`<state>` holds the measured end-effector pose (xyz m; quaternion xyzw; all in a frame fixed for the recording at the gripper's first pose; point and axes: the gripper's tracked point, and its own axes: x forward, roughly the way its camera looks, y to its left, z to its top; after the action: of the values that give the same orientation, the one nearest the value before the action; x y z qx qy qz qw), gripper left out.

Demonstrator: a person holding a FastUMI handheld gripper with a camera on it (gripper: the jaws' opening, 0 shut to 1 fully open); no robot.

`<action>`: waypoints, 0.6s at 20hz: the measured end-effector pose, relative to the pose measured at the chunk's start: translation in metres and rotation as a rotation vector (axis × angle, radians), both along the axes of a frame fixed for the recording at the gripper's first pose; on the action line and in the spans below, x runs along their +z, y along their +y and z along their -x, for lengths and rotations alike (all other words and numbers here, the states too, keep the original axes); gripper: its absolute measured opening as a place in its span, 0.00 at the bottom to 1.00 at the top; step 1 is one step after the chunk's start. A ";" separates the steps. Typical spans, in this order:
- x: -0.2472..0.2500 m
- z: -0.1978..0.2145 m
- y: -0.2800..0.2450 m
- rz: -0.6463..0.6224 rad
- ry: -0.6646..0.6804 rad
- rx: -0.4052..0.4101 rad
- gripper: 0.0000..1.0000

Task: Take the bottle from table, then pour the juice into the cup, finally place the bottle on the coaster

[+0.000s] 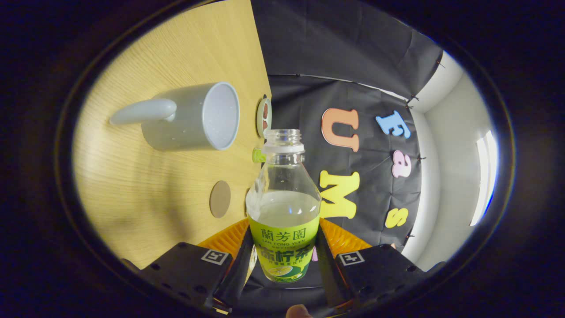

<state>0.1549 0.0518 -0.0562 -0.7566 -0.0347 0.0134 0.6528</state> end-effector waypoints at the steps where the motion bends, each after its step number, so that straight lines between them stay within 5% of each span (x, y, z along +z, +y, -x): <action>1: 0.002 -0.003 0.002 0.014 -0.001 0.003 0.76; 12: 0.011 -0.012 0.013 0.137 -0.039 0.007 0.76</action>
<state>0.1666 0.0649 -0.0447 -0.7994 -0.0492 0.0035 0.5988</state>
